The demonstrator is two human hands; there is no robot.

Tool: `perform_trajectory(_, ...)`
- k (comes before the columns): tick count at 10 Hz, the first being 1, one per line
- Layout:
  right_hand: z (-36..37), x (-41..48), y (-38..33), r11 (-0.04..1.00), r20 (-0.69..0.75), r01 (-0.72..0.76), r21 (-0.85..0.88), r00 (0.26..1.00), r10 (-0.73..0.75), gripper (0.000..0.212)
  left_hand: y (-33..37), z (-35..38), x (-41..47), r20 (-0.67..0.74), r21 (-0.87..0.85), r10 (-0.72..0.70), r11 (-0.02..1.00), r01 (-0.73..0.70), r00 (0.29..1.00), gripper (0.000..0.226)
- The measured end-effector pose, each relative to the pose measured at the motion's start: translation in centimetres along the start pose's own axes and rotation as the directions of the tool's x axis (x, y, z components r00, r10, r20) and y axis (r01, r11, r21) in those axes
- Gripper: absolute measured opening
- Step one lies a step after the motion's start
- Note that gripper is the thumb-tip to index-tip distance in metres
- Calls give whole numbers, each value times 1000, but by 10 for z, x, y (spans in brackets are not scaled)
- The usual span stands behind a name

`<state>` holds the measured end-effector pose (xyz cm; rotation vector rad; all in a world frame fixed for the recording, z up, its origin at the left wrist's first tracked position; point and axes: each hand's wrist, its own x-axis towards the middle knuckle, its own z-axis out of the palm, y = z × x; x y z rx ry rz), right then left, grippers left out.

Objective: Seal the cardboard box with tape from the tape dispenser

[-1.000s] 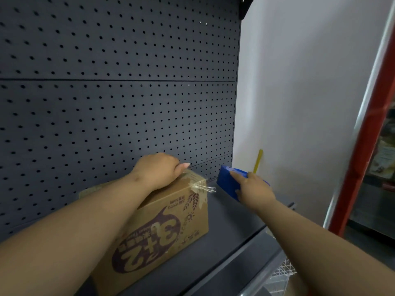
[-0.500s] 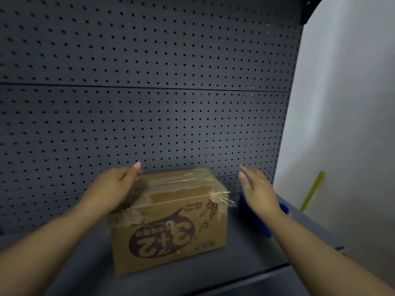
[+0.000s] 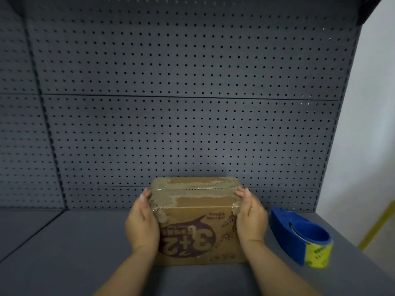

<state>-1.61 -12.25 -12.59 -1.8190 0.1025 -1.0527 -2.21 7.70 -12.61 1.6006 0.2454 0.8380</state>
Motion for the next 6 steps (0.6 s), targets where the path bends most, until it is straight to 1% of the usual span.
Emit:
perform_trajectory(1, 3, 1, 4, 998, -40, 55, -13, 998, -55, 69, -5, 2, 3, -25, 54, 34, 998, -33, 999, 46)
perform_trajectory(2, 4, 0, 5, 997, -19, 63, -37, 998, -64, 71, -11, 2, 5, -19, 90, 62, 994, -60, 998, 45)
perform_trajectory(3, 5, 2, 8, 996, 26, 63, -59, 998, -61, 67, -11, -1, 6, 16, 103, 74, 992, -75, 997, 52)
perform_trajectory(4, -1, 0, 1, 998, 109, -12, -60, 994, 18, 48, -2, -7, 7, 130, 97, 50, 993, -63, 990, 50)
perform_trajectory(5, -11, 11, -13, 984, 309, -158, 85, 943, 125, 51, 11, -15, 21, 320, 27, -41, 999, 34, 947, 63)
perform_trajectory(6, -39, 29, -38, 960, 422, -274, 64, 879, 223, 80, 21, -28, 38, 396, 156, -111, 986, 53, 912, 81)
